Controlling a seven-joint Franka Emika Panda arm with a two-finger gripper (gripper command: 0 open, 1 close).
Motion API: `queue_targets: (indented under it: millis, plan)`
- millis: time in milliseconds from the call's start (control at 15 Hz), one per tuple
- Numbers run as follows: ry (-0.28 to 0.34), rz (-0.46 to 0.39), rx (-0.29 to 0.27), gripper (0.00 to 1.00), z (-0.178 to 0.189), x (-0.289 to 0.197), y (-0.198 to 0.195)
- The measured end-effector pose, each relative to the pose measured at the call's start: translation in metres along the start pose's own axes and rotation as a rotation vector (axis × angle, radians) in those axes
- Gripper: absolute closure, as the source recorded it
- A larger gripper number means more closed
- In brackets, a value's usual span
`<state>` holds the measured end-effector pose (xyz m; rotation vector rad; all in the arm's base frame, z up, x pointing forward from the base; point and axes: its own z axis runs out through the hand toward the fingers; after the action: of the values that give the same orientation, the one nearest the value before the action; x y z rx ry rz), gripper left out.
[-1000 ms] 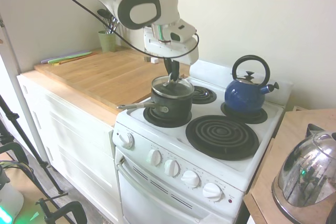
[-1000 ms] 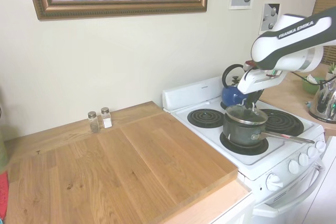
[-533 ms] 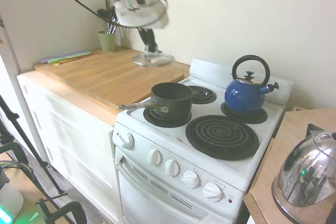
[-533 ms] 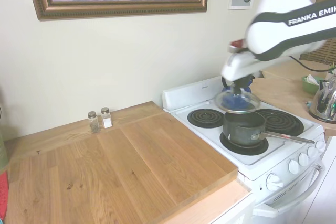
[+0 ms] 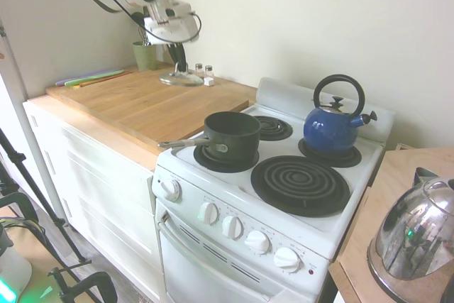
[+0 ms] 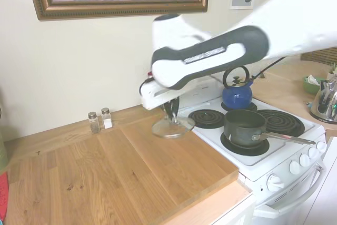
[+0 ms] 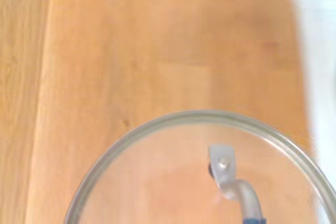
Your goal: Uncover the lid of the pot
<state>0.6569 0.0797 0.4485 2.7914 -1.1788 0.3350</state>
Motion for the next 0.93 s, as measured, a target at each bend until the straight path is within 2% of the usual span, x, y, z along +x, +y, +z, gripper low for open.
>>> queue_targets:
  millis: [267,533,600,733,933]
  plan:
    - [-0.050,-0.001,-0.042,1.00,0.045,0.001,-0.029]
    - [-0.090,0.010,-0.097,1.00,0.069,0.004,-0.038]
    - [-0.099,0.005,-0.111,0.00,0.074,0.004,-0.040]
    - [-0.114,-0.008,-0.134,0.00,0.074,0.004,-0.042]
    - [-0.116,-0.029,-0.139,0.00,0.075,0.004,-0.042]
